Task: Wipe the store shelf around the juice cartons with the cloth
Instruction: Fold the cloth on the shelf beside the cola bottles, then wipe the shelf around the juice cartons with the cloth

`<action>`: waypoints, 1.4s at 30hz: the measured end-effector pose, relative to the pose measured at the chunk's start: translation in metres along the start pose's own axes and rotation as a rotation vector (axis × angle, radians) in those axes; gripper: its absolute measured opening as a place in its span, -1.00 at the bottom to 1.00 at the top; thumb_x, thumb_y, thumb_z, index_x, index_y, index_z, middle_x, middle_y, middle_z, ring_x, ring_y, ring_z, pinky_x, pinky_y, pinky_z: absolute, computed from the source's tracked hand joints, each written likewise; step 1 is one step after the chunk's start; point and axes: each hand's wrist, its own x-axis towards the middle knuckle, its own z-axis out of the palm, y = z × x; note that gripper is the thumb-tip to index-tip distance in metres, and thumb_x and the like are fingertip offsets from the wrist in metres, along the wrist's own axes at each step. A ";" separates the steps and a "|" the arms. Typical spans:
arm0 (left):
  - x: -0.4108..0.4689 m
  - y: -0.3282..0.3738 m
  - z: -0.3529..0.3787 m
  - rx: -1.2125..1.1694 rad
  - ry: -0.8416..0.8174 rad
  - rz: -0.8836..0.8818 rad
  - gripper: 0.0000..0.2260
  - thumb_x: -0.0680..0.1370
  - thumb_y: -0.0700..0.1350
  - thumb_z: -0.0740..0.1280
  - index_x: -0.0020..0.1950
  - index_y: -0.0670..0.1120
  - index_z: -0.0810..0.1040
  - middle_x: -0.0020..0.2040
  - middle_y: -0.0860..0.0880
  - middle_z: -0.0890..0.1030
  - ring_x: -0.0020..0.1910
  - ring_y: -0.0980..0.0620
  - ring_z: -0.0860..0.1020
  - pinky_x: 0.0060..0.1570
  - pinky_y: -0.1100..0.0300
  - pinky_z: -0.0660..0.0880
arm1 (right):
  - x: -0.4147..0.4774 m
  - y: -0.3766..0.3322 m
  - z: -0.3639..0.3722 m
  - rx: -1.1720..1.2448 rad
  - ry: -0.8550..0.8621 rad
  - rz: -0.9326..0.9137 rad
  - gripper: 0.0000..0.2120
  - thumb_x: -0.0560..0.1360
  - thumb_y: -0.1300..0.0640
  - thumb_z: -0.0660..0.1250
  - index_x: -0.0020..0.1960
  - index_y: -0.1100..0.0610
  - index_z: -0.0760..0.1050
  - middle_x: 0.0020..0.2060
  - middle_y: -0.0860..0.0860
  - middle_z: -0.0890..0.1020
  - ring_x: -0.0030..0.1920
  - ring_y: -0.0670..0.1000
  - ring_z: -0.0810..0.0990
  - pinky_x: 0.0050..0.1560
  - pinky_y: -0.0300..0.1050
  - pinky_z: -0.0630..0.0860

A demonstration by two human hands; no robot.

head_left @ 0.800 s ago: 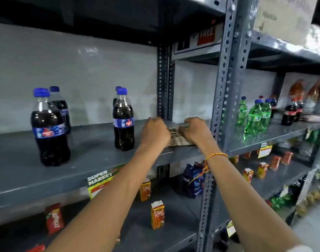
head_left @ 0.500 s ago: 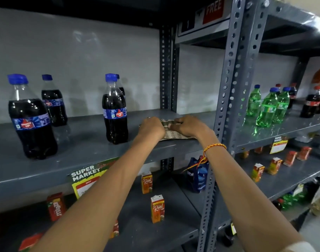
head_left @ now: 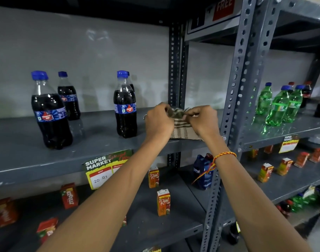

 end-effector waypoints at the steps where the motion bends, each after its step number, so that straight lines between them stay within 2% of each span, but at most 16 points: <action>1: -0.004 0.002 -0.004 -0.033 0.015 0.049 -0.71 0.46 -0.39 0.25 0.10 -0.14 0.57 0.02 -0.14 0.64 -0.03 -0.06 0.58 0.01 0.11 0.56 | -0.005 -0.005 -0.004 0.033 0.047 -0.024 -0.89 0.42 0.22 0.48 -0.06 0.16 0.72 -0.03 0.05 0.74 0.03 0.06 0.68 0.14 0.01 0.60; 4: -0.018 0.006 -0.023 -0.120 0.029 0.102 -0.68 0.46 -0.39 0.27 0.14 -0.10 0.52 0.09 -0.12 0.58 0.01 0.05 0.53 -0.10 0.47 0.41 | -0.024 -0.021 -0.016 0.092 0.155 -0.112 -0.86 0.41 0.23 0.48 -0.03 0.20 0.71 0.01 0.08 0.73 0.02 0.05 0.68 0.15 -0.08 0.59; 6: -0.034 0.006 -0.041 -0.163 0.056 0.136 -0.68 0.47 -0.37 0.29 0.16 -0.08 0.51 0.10 -0.10 0.56 -0.01 0.11 0.51 -0.12 0.56 0.38 | -0.043 -0.033 -0.023 0.122 0.175 -0.154 -0.83 0.41 0.23 0.48 0.00 0.20 0.70 0.02 0.09 0.72 0.02 0.00 0.66 0.17 -0.16 0.55; 11: -0.091 -0.003 -0.102 -0.236 0.096 0.161 -0.67 0.45 -0.35 0.33 0.17 -0.06 0.53 0.11 -0.05 0.56 0.05 0.13 0.51 0.12 0.28 0.45 | -0.112 -0.066 -0.026 0.251 0.142 -0.149 -0.80 0.42 0.19 0.48 0.04 0.17 0.69 -0.01 -0.02 0.68 0.06 -0.11 0.58 0.26 -0.22 0.46; 14: -0.135 -0.023 -0.148 -0.214 0.136 0.168 -0.68 0.43 -0.33 0.37 0.14 -0.06 0.54 0.07 -0.02 0.57 -0.01 0.24 0.50 0.09 0.40 0.42 | -0.165 -0.089 -0.013 0.357 0.076 -0.120 -0.78 0.41 0.18 0.49 0.06 0.12 0.68 -0.04 -0.11 0.61 0.00 -0.23 0.56 0.15 -0.53 0.38; 16: -0.167 -0.043 -0.181 -0.206 0.141 0.127 -0.68 0.45 -0.31 0.38 0.15 -0.04 0.53 0.05 0.04 0.54 0.02 0.24 0.50 0.11 0.31 0.46 | -0.205 -0.105 0.001 0.429 0.014 -0.106 -0.79 0.41 0.18 0.49 0.05 0.07 0.67 -0.07 -0.14 0.61 -0.01 -0.27 0.57 0.16 -0.51 0.40; 20: -0.242 -0.097 -0.253 -0.178 0.168 0.007 -0.66 0.45 -0.30 0.38 0.15 0.01 0.53 0.05 0.08 0.54 0.07 0.20 0.53 0.13 0.23 0.48 | -0.299 -0.135 0.047 0.513 -0.199 -0.068 -0.82 0.42 0.21 0.49 0.00 0.05 0.68 -0.08 -0.09 0.67 0.07 -0.03 0.63 0.17 -0.14 0.54; 22: -0.282 -0.130 -0.288 -0.137 0.188 -0.064 -0.65 0.46 -0.29 0.39 0.14 0.08 0.52 0.05 0.11 0.55 0.06 0.25 0.52 0.07 0.35 0.47 | -0.348 -0.150 0.075 0.503 -0.311 -0.056 -0.84 0.40 0.24 0.50 -0.01 0.15 0.70 -0.06 0.02 0.69 0.03 -0.01 0.64 0.12 -0.33 0.51; 24: -0.322 -0.164 -0.320 -0.114 0.206 -0.173 -0.64 0.47 -0.28 0.38 0.11 0.14 0.50 0.06 0.08 0.55 0.03 0.30 0.51 -0.04 0.47 0.44 | -0.394 -0.166 0.104 0.483 -0.414 -0.058 -0.85 0.39 0.25 0.51 -0.04 0.19 0.71 -0.11 -0.03 0.67 0.00 -0.05 0.62 0.03 -0.53 0.44; 26: -0.357 -0.195 -0.348 -0.078 0.226 -0.289 -0.64 0.48 -0.26 0.38 0.08 0.19 0.49 0.05 0.06 0.55 -0.01 0.27 0.52 -0.07 0.43 0.46 | -0.434 -0.182 0.129 0.459 -0.525 -0.057 -0.86 0.41 0.24 0.50 -0.04 0.20 0.71 -0.11 -0.06 0.64 0.01 -0.06 0.62 0.08 -0.38 0.50; 29: -0.390 -0.231 -0.380 -0.063 0.277 -0.424 -0.70 0.46 -0.30 0.37 0.09 0.04 0.55 0.06 -0.02 0.59 0.00 0.13 0.55 0.03 0.18 0.52 | -0.480 -0.205 0.158 0.475 -0.645 -0.016 -0.86 0.42 0.27 0.49 -0.03 0.22 0.70 -0.06 -0.01 0.65 0.01 -0.02 0.63 0.11 -0.09 0.58; 31: -0.401 -0.248 -0.395 -0.071 0.299 -0.460 -0.70 0.46 -0.32 0.37 0.10 0.00 0.55 0.08 -0.03 0.59 0.01 0.17 0.54 0.00 0.32 0.49 | -0.500 -0.218 0.174 0.467 -0.703 -0.013 -0.86 0.43 0.29 0.48 -0.02 0.23 0.70 -0.07 -0.03 0.64 0.01 -0.01 0.64 0.11 -0.17 0.57; 33: -0.404 -0.264 -0.407 -0.067 0.311 -0.482 -0.70 0.46 -0.32 0.37 0.10 0.00 0.55 0.07 -0.02 0.58 0.00 0.26 0.51 -0.07 0.52 0.41 | -0.512 -0.229 0.190 0.440 -0.745 -0.031 -0.85 0.43 0.27 0.47 0.00 0.21 0.70 -0.10 -0.11 0.61 0.02 -0.02 0.64 0.04 -0.44 0.51; 36: -0.402 -0.291 -0.420 -0.056 0.321 -0.523 -0.70 0.46 -0.30 0.37 0.09 0.04 0.55 0.05 0.08 0.57 0.00 0.34 0.49 -0.08 0.56 0.36 | -0.518 -0.240 0.216 0.383 -0.858 -0.039 -0.67 0.38 0.11 0.53 0.11 0.19 0.67 0.03 -0.15 0.60 0.14 -0.03 0.59 0.10 -0.54 0.40; 39: -0.395 -0.322 -0.431 -0.084 0.321 -0.590 -0.70 0.46 -0.27 0.37 0.08 0.08 0.55 0.03 0.20 0.55 -0.02 0.41 0.47 -0.11 0.59 0.35 | -0.522 -0.247 0.247 0.236 -1.033 -0.117 -0.20 0.18 -0.20 0.57 0.33 0.11 0.52 0.46 -0.02 0.35 0.42 0.04 0.32 0.44 -0.03 0.33; 42: -0.378 -0.354 -0.437 -0.126 0.284 -0.656 -0.70 0.43 -0.30 0.37 0.03 0.07 0.57 0.01 0.15 0.61 -0.03 0.33 0.51 -0.09 0.50 0.40 | -0.531 -0.255 0.281 0.018 -1.020 -0.350 0.05 0.13 -0.31 0.53 0.52 -0.03 0.24 0.55 0.00 0.13 0.45 0.10 0.13 0.41 0.02 0.33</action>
